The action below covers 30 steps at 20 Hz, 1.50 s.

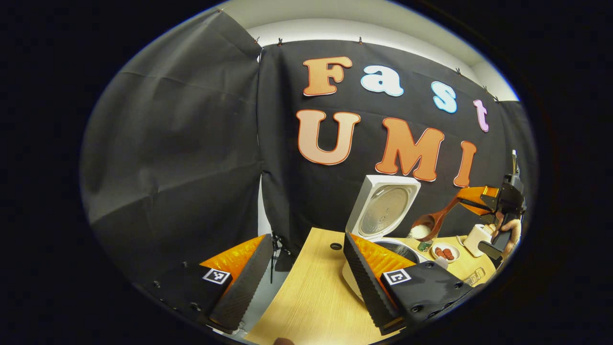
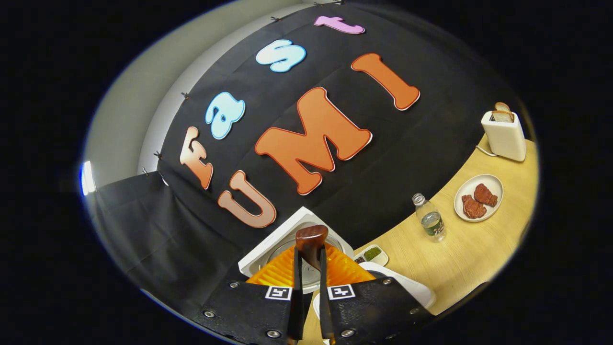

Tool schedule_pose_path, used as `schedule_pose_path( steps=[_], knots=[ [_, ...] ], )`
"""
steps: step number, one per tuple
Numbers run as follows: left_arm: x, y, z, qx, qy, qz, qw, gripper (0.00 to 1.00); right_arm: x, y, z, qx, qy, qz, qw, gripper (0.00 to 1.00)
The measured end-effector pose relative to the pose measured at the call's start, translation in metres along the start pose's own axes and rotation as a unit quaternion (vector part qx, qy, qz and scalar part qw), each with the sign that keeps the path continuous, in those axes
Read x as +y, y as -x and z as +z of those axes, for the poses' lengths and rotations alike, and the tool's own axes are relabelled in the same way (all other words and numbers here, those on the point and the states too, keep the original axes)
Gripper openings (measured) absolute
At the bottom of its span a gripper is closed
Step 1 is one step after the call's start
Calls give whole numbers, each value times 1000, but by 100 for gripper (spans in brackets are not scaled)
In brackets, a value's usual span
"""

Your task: Close the left gripper, press the button to open the rice cooker; take a wooden spoon from the chopstick holder with the right hand, scoop a spoonful of rice and pour it into the rice cooker, then put the wooden spoon back into the chopstick holder.

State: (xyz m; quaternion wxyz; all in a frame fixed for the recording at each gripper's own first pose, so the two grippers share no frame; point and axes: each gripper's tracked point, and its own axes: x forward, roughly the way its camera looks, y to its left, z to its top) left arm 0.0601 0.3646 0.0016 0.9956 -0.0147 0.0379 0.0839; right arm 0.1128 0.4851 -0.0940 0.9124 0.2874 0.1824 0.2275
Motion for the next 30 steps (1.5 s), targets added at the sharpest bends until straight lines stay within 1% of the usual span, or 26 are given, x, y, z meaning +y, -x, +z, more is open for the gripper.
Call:
schedule_pose_path(
  steps=[11, 19, 25, 30],
  knots=[
    [-6, 1, 0, -4, -5, 2, 1000, 100, 22, 3, 10, -3, 83, 20, 996, 13],
    [-6, 3, -5, -1, -7, 5, 1000, 100, 41, 3, 7, 1, 138, 44, 989, 13],
    [-2, 4, -11, 5, -6, 9, 1000, 100, 55, 6, 4, 2, 199, 54, 978, 13],
    [0, 3, -13, 8, -10, 15, 1000, 100, 60, 9, -4, 7, 276, 64, 959, 13]
  ],
)
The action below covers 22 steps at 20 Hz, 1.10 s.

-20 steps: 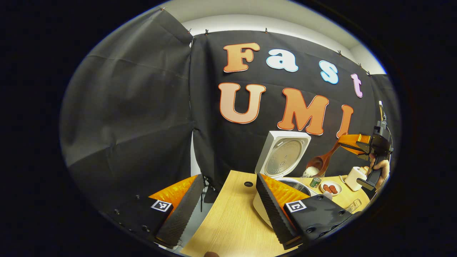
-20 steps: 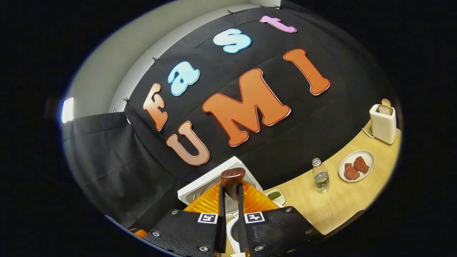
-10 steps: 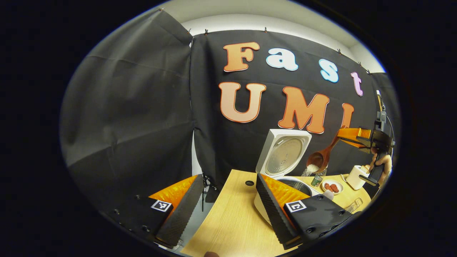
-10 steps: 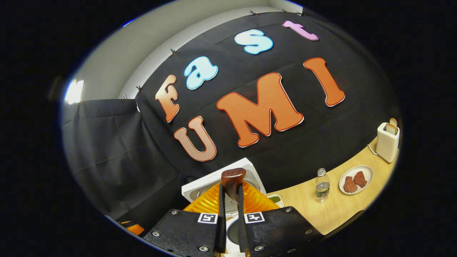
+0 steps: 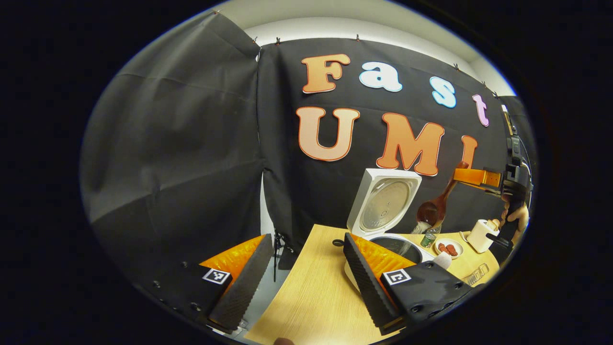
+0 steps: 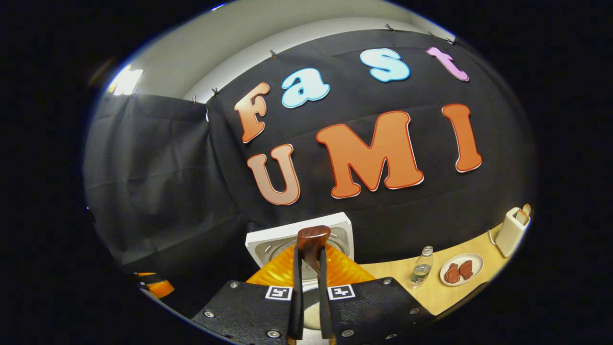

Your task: Close the left gripper, press the button to open the rice cooker; take a wooden spoon from the chopstick holder with the right hand, scoop a spoonful of rice and pour it into the rice cooker, then put the wooden spoon back into the chopstick holder.

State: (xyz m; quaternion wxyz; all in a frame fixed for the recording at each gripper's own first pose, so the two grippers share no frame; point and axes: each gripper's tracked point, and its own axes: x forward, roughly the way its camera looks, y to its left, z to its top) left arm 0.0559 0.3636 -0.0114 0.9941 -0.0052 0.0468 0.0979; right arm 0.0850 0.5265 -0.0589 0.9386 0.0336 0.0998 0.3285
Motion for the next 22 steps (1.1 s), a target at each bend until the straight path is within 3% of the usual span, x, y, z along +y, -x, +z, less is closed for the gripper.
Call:
schedule_pose_path(
  steps=[9, 11, 12, 15, 17, 18, 19, 20, 22],
  knots=[
    [1, 8, -2, 2, -6, 5, 1000, 100, 9, 8, -21, 22, 80, 9, 996, 13],
    [1, 11, -2, 3, -3, 9, 1000, 100, 6, 7, -22, 23, 61, 13, 998, 8],
    [3, 13, -1, 2, -3, 11, 1000, 100, 5, 6, -20, 23, 52, 14, 998, 13],
    [-1, 20, 8, -7, -3, 14, 1000, 100, -10, 16, -9, 15, 37, 6, 999, 13],
    [-5, 25, 14, -14, -6, 12, 1000, 100, -24, 29, -1, 8, 17, 0, 1000, 13],
    [-8, 27, 15, -17, -8, 10, 1000, 100, -31, 36, 5, 4, 9, -4, 1000, 8],
    [-11, 29, 17, -20, -9, 8, 1000, 100, -39, 45, 9, 0, 5, -9, 1000, 13],
    [-16, 32, 20, -23, -9, 5, 1000, 100, -48, 53, 14, -4, 3, -16, 1000, 8],
    [-25, 37, 23, -28, -11, -3, 1000, 100, -68, 71, 21, -9, 1, -32, 999, 13]
  ],
)
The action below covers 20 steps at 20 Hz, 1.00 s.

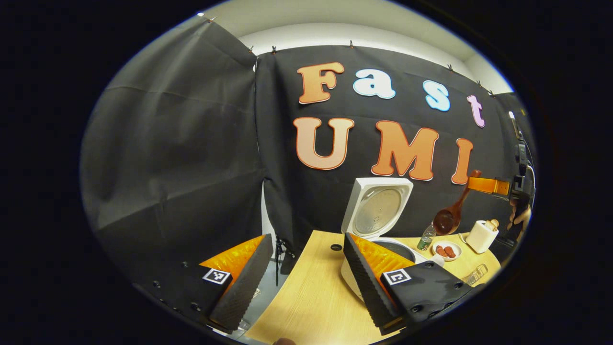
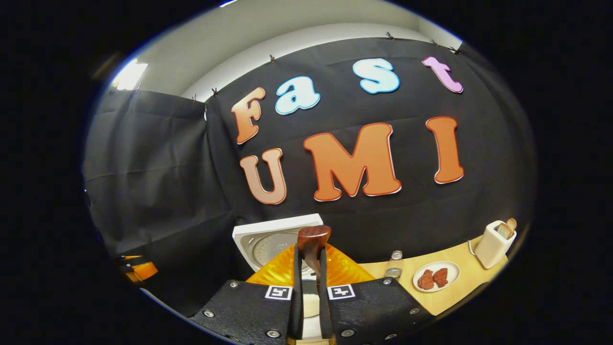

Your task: Close the left gripper, press the button to open the rice cooker; take a wooden spoon from the chopstick holder with the right hand, scoop a spoonful of rice and pour it into the rice cooker, then put the wooden spoon back into the chopstick holder.

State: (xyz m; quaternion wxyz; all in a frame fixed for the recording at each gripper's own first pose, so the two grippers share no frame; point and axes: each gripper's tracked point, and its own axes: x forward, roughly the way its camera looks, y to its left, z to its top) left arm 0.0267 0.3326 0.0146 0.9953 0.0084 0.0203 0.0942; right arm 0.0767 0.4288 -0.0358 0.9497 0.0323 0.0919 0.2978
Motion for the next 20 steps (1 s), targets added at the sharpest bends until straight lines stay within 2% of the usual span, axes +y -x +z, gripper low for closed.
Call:
schedule_pose_path(
  steps=[5, 10, 15, 20],
  knots=[
    [-7, 12, 13, -15, 6, 3, 1000, 100, -59, 51, 14, -16, -14, -44, 999, 13],
    [-16, 20, 26, -30, 4, 8, 1000, 100, -129, 106, 13, -22, -22, -103, 994, 13],
    [-37, 24, 33, -39, 0, -1, 999, 100, -196, 157, -9, -7, -32, -158, 987, 13],
    [-61, 28, 38, -42, -5, -14, 999, 100, -239, 189, -43, 17, -45, -185, 981, 13]
  ],
)
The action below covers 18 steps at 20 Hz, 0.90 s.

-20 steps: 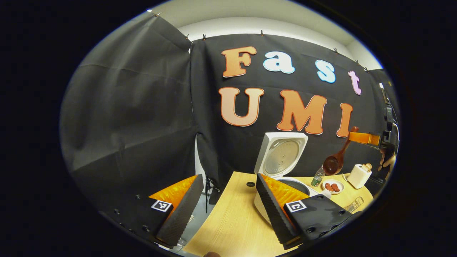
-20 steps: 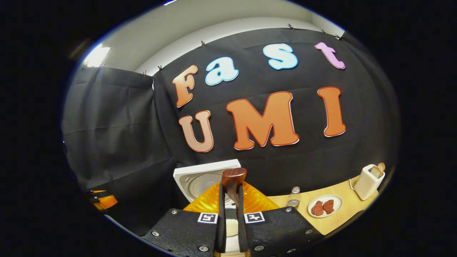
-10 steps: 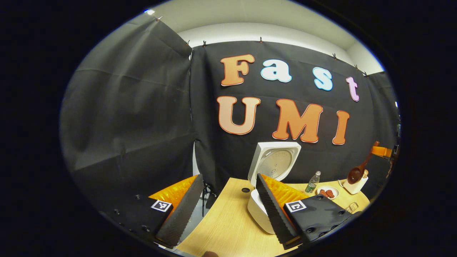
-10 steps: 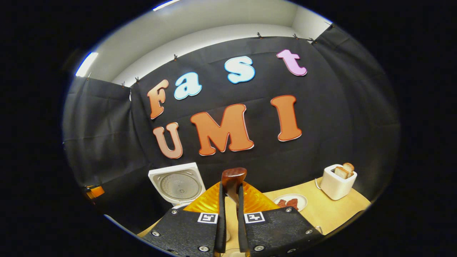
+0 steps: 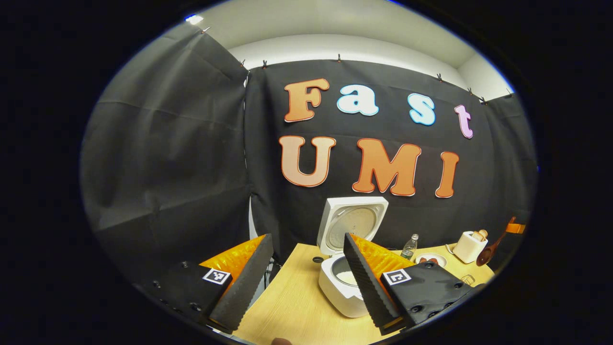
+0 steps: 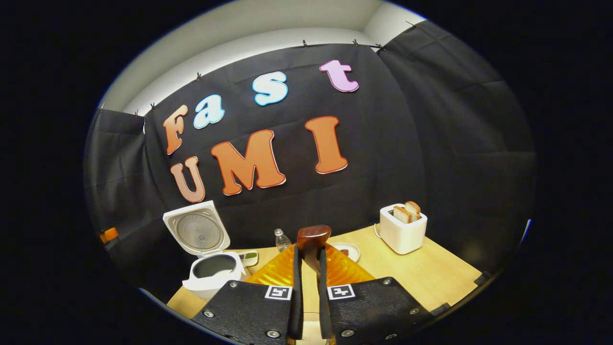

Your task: Close the left gripper, press the button to open the rice cooker; take a wooden spoon from the chopstick holder with the right hand, scoop a spoonful of rice and pour it into the rice cooker, then put the wooden spoon back into the chopstick holder.

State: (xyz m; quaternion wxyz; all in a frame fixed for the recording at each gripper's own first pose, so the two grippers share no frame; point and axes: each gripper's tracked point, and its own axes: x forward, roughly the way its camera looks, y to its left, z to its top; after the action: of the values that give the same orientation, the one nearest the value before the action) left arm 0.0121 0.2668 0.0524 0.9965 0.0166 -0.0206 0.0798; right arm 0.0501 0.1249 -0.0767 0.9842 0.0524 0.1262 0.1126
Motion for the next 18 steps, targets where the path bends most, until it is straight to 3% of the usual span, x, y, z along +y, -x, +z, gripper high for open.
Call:
schedule_pose_path(
  steps=[2, 3, 9, 18],
  knots=[
    [-4, 3, 1, 2, -5, 6, 1000, 100, -20, -2, -19, 14, -10, -8, 1000, 18],
    [-6, 4, 2, 2, -5, 7, 1000, 99, -28, -4, -29, 21, -16, -10, 1000, 13],
    [-18, 12, -3, 11, -15, 13, 1000, 99, -60, -22, -102, 84, -40, -16, 996, 13],
    [-27, 11, -16, 26, -25, 32, 999, 100, -81, -44, -150, 118, -99, 4, 988, 13]
  ],
)
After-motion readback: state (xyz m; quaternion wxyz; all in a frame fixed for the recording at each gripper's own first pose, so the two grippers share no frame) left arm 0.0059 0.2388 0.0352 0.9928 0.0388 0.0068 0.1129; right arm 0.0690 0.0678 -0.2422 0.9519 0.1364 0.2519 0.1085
